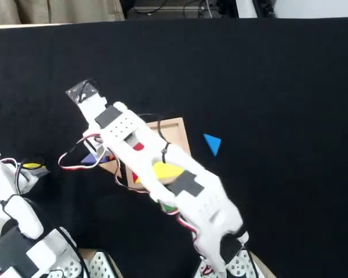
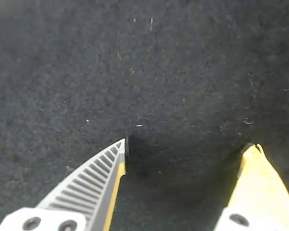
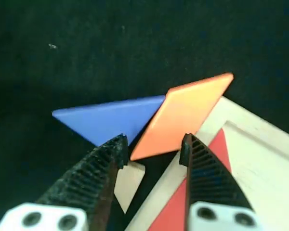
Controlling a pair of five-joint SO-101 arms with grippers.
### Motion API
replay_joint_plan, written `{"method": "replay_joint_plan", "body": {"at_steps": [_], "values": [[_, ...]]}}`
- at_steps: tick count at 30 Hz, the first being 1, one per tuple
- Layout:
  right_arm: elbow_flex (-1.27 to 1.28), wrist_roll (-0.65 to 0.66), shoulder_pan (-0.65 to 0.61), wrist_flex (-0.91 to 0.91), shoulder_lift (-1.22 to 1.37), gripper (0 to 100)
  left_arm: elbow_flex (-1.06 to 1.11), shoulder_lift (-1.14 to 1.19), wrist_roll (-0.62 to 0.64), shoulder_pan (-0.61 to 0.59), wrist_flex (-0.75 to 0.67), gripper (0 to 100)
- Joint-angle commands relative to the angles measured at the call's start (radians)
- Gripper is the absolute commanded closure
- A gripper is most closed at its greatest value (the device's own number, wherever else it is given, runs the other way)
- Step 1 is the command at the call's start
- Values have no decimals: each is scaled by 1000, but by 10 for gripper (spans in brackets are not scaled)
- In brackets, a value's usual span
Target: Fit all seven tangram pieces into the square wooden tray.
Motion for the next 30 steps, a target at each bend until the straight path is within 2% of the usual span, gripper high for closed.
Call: {"method": "replay_joint_plan", "body": {"at_steps": [1,8,12,30], "values": [[-114,-9,25,17,15,814,-15,-2,-5,18,-5,636],[-120,-3,32,9,27,814,-15,-2,-5,22,-5,636],[-128,69,38,15,68,815,-15,-2,-5,22,-5,636],[-137,112,74,29,110,812,-15,5,-5,22,-9,636]]}}
